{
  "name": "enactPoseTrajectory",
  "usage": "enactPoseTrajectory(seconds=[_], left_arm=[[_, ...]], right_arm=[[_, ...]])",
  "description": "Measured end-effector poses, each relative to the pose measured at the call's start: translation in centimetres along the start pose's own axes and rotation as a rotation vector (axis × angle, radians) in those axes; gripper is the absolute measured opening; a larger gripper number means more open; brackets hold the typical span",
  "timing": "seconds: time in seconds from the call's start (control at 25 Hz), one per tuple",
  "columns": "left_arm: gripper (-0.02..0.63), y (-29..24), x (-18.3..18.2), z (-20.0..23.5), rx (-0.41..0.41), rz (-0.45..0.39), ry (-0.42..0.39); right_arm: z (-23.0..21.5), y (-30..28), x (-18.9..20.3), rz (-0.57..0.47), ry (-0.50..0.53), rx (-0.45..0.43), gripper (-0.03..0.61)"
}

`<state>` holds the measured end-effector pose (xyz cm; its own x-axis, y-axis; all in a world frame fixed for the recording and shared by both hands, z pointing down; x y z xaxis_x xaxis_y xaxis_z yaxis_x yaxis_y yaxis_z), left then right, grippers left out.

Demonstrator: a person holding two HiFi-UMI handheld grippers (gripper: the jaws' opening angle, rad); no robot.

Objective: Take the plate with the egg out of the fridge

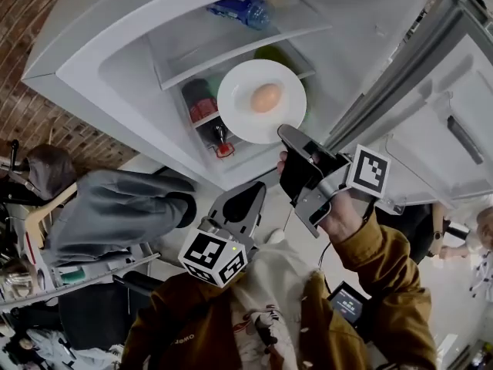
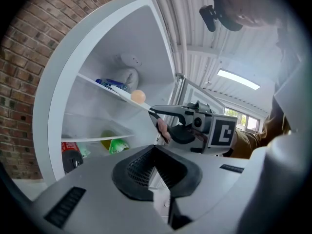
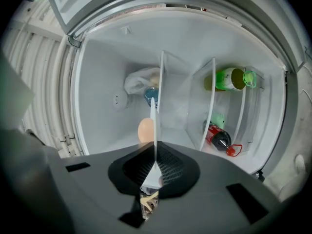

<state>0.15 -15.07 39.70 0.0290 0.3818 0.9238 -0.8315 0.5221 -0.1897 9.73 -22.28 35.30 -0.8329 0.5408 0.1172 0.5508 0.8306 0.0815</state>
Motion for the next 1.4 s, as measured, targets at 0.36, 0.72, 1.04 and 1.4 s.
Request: enactPoseTrajectory(seconds=[0.36, 0.72, 1.04, 1.4], left_arm=[[0.008, -0.1, 0.3, -0.8, 0.034, 0.03, -0.004], [0.008, -1.0, 0.0, -1.2, 0.054, 0.025, -0.006], [0.008, -1.5, 0.2, -1.8, 0.081, 0.042, -0.005], [0.008, -2.0, 0.8, -1.9, 0.092, 0.058, 0.01]], right_arm=[[-1.1, 4.1, -0.1, -0.018, 0.01, 0.032, 0.021], [-1.3, 5.7, 0.6, -0.025, 0.008, 0.007, 0.021], [-3.0, 7.2, 2.1, -0.041, -0.045, 0.036, 0.021], [-3.5, 8.4, 3.0, -0.055, -0.058, 0.035, 0.021]])
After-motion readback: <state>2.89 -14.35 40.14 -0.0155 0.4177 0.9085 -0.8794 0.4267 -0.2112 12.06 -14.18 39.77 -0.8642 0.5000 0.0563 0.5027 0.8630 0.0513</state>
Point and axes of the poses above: the fingertips, and each gripper's own axes: y backward along the fingers, z to its left, x out of its underside, the point moved 2 cm from there along y, backward along the fingers, and after that the axes turned 1 degree about -x, right-handed, at the moved point
